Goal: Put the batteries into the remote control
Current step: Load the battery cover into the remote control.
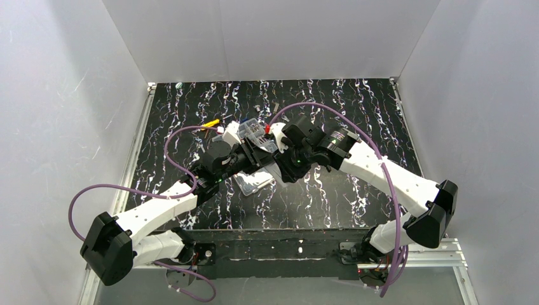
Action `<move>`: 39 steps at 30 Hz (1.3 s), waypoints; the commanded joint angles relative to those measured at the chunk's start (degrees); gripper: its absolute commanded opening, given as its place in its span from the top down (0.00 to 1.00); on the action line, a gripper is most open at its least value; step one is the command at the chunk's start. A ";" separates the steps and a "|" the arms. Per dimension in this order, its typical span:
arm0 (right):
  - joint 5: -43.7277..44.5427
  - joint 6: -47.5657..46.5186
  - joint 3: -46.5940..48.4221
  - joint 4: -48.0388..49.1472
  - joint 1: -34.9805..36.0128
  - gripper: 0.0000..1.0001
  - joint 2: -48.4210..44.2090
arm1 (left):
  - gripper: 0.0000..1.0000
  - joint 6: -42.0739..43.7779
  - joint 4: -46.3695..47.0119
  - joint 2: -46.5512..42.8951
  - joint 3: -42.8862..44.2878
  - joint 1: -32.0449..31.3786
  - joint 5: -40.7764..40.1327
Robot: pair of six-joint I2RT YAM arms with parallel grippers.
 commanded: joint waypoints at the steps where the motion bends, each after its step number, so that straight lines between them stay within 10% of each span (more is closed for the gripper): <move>1: -1.11 -0.51 3.50 2.92 0.02 0.67 0.08 | 1.00 0.58 3.96 -0.93 1.44 -0.22 1.79; 39: 1.17 -0.66 5.35 3.95 -0.14 0.38 -0.57 | 1.00 -1.38 5.23 -0.41 0.46 -0.21 1.66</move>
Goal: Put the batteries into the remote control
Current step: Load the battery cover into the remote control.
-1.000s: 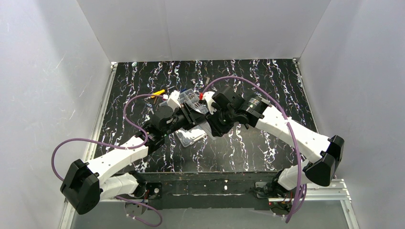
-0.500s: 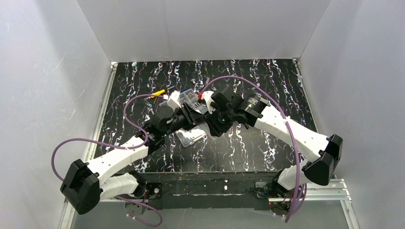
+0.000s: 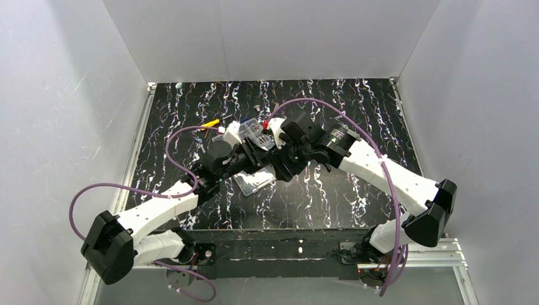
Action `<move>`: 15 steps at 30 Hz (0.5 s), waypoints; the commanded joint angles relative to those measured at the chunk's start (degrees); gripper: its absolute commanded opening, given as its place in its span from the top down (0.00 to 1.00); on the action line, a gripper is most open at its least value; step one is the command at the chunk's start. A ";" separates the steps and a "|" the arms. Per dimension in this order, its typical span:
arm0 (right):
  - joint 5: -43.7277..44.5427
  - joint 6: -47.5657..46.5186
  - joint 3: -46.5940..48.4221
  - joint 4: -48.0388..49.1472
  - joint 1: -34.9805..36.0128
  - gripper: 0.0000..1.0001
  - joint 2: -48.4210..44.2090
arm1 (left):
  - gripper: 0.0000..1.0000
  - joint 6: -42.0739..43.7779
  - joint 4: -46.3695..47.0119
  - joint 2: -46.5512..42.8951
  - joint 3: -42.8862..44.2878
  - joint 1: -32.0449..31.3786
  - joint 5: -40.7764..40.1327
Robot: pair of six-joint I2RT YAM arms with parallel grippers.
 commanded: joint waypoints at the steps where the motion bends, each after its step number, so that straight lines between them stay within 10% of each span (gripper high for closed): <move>1: 0.87 -0.64 3.94 2.16 -0.09 0.37 -1.58 | 1.00 -0.53 4.02 -1.01 0.53 -0.19 1.12; 15: 1.48 3.29 -0.71 7.04 -7.56 0.33 -12.82 | 1.00 -6.86 8.08 -0.36 -1.40 -0.17 -1.82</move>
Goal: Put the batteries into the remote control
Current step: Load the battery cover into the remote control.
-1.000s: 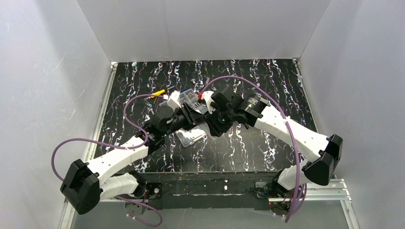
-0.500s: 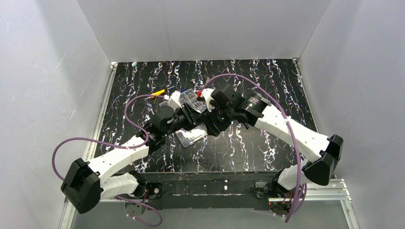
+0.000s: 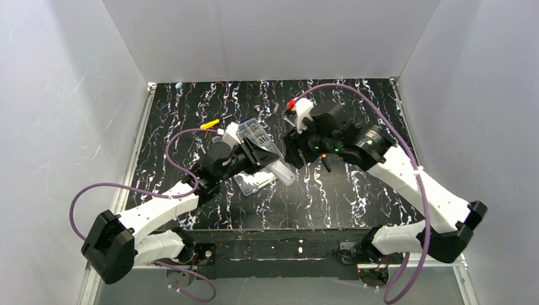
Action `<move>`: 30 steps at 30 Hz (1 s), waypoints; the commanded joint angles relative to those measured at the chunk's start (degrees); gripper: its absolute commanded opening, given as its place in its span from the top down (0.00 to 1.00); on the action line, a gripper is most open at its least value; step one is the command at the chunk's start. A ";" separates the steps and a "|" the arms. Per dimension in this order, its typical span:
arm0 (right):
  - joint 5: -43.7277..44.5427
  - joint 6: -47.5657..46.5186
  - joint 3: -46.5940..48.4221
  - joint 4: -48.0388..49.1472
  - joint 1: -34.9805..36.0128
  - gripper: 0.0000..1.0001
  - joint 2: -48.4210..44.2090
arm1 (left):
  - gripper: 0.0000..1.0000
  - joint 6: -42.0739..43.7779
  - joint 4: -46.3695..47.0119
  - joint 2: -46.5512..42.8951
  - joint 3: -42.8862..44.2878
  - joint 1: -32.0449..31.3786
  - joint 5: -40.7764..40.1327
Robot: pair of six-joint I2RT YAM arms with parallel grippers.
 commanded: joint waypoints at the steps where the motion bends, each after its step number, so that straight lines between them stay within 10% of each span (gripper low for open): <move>1: -4.18 3.50 -4.51 5.34 -6.60 0.33 -6.92 | 1.00 -4.49 6.97 -0.49 -0.67 -0.19 -1.45; 12: -22.47 15.70 -18.07 13.68 -18.04 0.32 -14.92 | 1.00 -6.34 8.73 -0.76 -0.19 -0.13 -2.37; 30: -24.49 31.38 -32.25 25.58 -20.83 0.30 -19.48 | 1.00 -6.43 8.62 -1.05 0.58 -0.12 -2.33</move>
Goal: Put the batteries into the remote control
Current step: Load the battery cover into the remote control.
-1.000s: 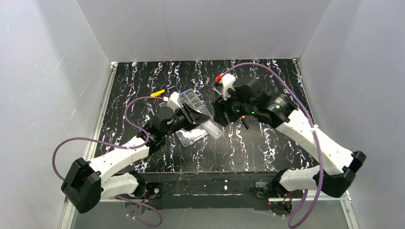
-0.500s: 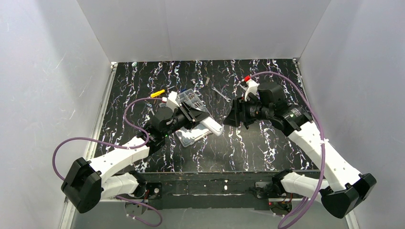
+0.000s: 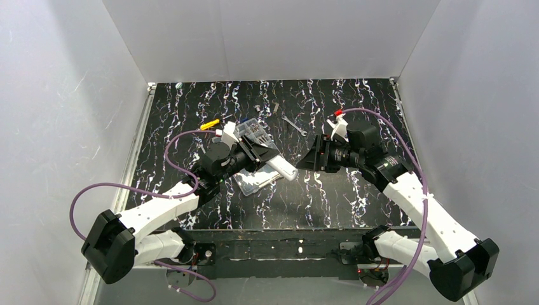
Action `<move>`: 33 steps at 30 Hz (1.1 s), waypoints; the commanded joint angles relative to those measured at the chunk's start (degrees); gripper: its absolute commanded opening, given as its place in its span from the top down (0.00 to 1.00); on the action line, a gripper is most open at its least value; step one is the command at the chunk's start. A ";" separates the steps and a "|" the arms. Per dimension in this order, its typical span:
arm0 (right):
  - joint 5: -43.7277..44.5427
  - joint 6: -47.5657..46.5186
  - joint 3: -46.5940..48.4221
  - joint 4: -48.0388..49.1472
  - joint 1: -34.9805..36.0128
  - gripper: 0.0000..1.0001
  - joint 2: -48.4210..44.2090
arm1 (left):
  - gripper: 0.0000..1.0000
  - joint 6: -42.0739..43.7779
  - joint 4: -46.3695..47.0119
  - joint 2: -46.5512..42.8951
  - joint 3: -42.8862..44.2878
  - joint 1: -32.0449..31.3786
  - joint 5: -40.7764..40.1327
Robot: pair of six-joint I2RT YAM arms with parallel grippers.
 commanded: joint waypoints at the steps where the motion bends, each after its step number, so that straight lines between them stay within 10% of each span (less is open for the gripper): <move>1: -2.61 2.45 -0.51 4.53 -0.45 0.30 -0.59 | 1.00 -0.06 4.21 -1.21 1.43 -0.13 -0.39; 33: -7.97 2.96 -3.27 7.64 -0.61 0.30 3.27 | 1.00 0.13 4.54 -0.89 1.56 -0.13 -0.25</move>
